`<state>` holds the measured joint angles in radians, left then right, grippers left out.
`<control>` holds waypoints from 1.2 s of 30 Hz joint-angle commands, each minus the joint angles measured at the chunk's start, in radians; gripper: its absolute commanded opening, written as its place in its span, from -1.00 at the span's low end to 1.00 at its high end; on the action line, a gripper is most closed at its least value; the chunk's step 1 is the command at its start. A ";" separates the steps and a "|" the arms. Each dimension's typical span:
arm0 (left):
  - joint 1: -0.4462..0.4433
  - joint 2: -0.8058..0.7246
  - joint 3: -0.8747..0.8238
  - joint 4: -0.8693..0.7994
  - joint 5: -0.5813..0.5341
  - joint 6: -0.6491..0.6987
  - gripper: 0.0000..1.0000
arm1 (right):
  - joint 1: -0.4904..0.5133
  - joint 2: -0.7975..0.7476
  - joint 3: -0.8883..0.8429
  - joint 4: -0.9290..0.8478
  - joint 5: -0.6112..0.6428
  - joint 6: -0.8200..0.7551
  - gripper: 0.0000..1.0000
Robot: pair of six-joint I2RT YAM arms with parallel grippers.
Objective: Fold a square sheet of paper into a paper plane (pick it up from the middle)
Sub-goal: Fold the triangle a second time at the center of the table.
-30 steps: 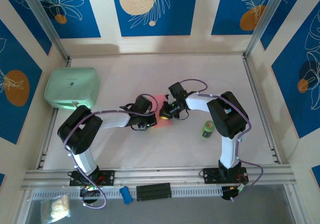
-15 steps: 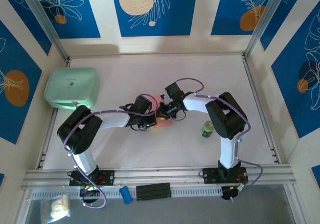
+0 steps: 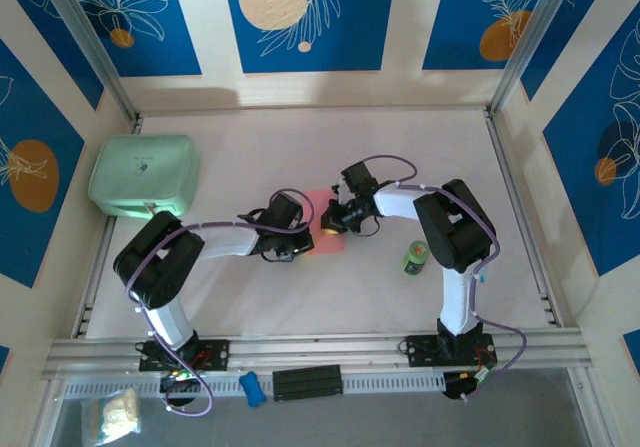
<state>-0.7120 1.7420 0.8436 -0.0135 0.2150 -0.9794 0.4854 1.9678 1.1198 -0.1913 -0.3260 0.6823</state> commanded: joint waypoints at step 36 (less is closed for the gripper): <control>0.052 0.019 0.225 -0.123 -0.053 0.122 -0.66 | -0.094 -0.190 -0.125 0.002 -0.004 0.199 -0.37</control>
<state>-0.6693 1.7214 1.0344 -0.1165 0.1734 -0.8932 0.3809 1.7561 0.9981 -0.1921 -0.2962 0.8341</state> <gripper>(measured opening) 0.178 0.312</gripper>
